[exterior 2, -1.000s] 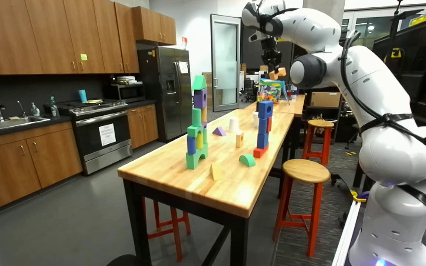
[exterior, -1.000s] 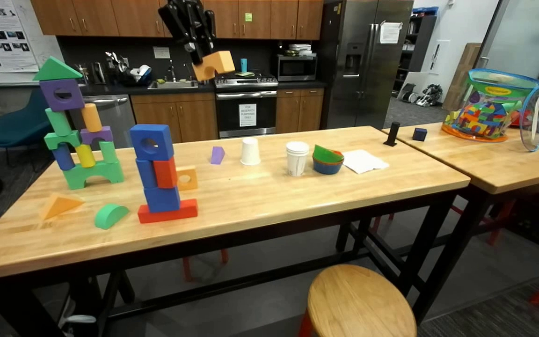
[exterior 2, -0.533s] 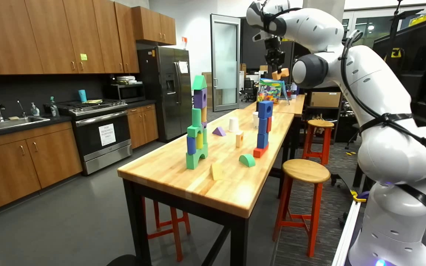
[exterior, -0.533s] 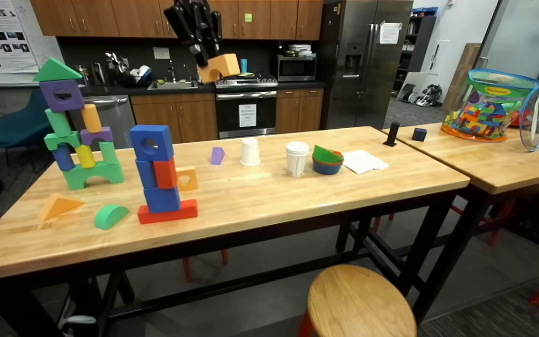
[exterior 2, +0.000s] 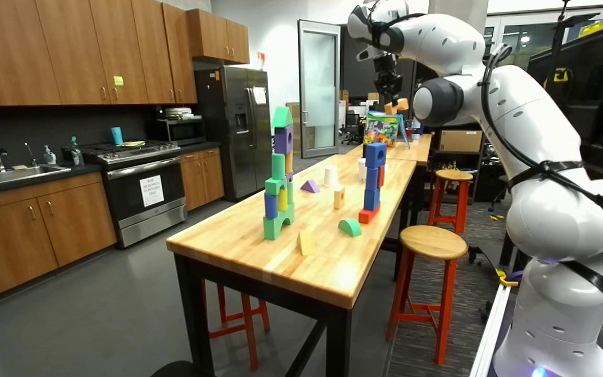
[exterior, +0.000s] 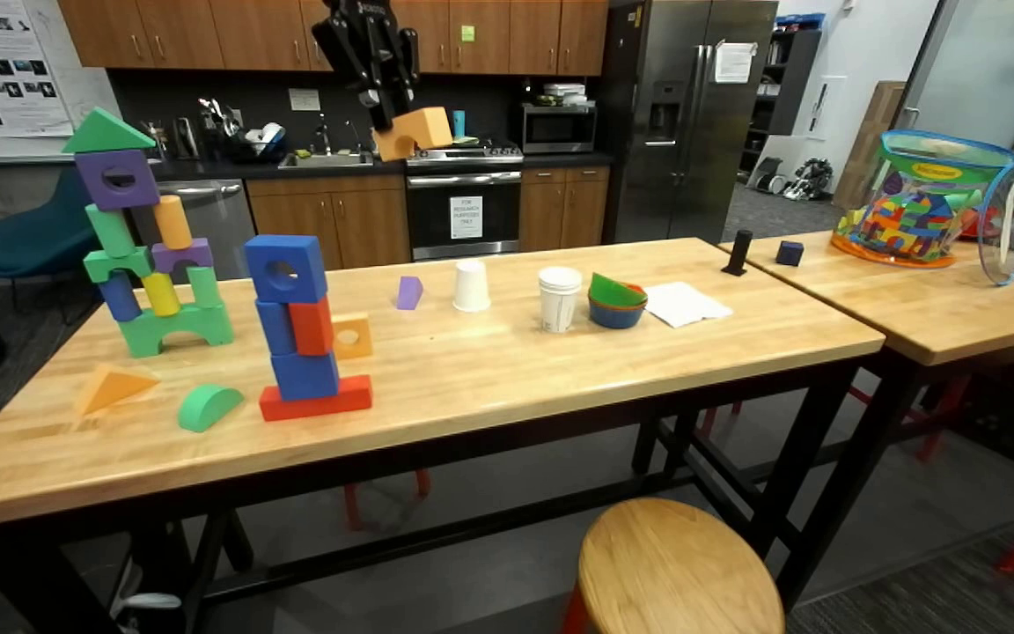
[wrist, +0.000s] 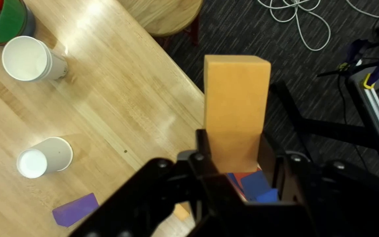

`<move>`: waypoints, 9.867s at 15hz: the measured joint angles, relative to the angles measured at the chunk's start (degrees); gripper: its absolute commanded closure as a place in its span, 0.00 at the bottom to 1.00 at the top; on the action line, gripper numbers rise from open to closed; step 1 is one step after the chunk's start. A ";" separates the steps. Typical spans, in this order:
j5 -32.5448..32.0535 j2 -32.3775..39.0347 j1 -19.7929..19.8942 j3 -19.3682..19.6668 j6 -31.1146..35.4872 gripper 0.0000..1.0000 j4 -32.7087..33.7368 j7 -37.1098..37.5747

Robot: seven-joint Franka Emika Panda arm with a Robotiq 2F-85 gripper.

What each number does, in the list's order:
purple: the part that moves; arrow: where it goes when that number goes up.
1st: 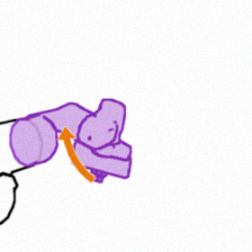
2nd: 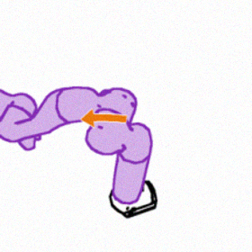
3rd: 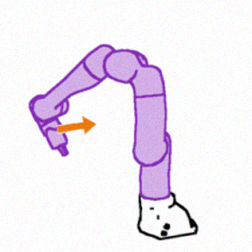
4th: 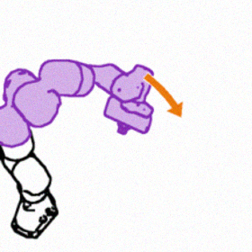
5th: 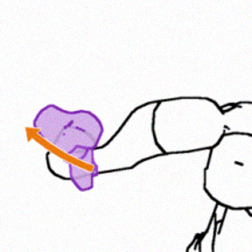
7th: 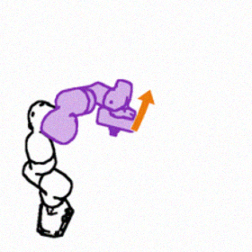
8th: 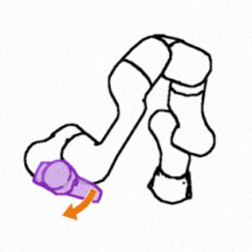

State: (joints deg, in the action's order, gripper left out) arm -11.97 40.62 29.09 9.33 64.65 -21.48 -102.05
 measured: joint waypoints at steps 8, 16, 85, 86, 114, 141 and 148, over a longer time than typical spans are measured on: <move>-0.18 0.17 2.09 0.83 0.24 0.85 0.18 -1.59; 0.14 0.70 10.08 1.04 0.38 0.85 -0.13 -3.62; 22.44 -6.90 9.03 -8.26 -14.80 0.85 0.12 14.80; 21.78 -6.60 8.32 -8.27 -14.81 0.85 0.12 14.06; 13.71 -3.66 0.82 -7.83 -14.54 0.85 0.09 5.68; 13.70 -1.67 0.23 -7.68 -14.19 0.85 0.20 1.12; 13.70 -1.66 0.33 -7.49 -14.16 0.85 0.18 1.01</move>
State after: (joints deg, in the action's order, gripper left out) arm 1.73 38.96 29.41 1.84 50.49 -21.30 -101.04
